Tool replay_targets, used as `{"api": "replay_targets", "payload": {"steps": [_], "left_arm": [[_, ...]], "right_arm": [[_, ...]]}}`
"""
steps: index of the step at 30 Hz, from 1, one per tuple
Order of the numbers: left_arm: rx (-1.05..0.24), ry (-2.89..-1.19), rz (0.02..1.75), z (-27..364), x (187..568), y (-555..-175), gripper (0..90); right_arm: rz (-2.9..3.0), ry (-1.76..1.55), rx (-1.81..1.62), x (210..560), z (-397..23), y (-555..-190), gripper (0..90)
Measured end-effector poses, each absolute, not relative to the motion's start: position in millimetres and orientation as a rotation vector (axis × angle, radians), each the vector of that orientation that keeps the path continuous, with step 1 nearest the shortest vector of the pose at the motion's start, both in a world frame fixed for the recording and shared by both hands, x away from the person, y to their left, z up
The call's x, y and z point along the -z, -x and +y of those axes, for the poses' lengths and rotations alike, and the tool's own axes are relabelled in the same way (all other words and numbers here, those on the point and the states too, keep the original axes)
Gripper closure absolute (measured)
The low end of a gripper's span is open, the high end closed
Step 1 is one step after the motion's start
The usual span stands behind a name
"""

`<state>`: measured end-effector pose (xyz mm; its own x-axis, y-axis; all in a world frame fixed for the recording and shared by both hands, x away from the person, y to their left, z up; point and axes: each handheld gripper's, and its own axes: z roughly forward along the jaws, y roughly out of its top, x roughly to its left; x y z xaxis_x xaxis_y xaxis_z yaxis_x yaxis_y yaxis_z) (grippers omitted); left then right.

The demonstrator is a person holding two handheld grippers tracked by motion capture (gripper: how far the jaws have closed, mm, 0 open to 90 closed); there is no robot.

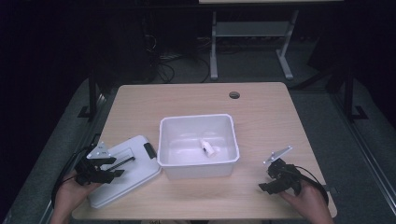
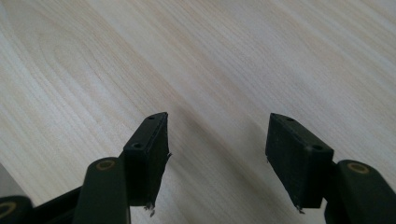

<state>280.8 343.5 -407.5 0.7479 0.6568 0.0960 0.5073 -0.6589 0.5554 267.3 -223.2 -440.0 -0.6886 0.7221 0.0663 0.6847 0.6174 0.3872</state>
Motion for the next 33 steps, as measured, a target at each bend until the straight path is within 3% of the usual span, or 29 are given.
{"api": "replay_targets", "payload": {"steps": [14, 33], "left_arm": [[-0.421, -2.506, 0.839, 339.8, 405.9, -285.4, 64.2], [-0.347, -2.582, 0.815, 339.1, 393.1, -306.3, 73.7]], "right_arm": [[2.722, -1.189, -0.621, 446.4, -220.0, -262.3, 37.2], [2.716, -1.198, -0.640, 447.6, -222.6, -263.7, 36.2]]}}
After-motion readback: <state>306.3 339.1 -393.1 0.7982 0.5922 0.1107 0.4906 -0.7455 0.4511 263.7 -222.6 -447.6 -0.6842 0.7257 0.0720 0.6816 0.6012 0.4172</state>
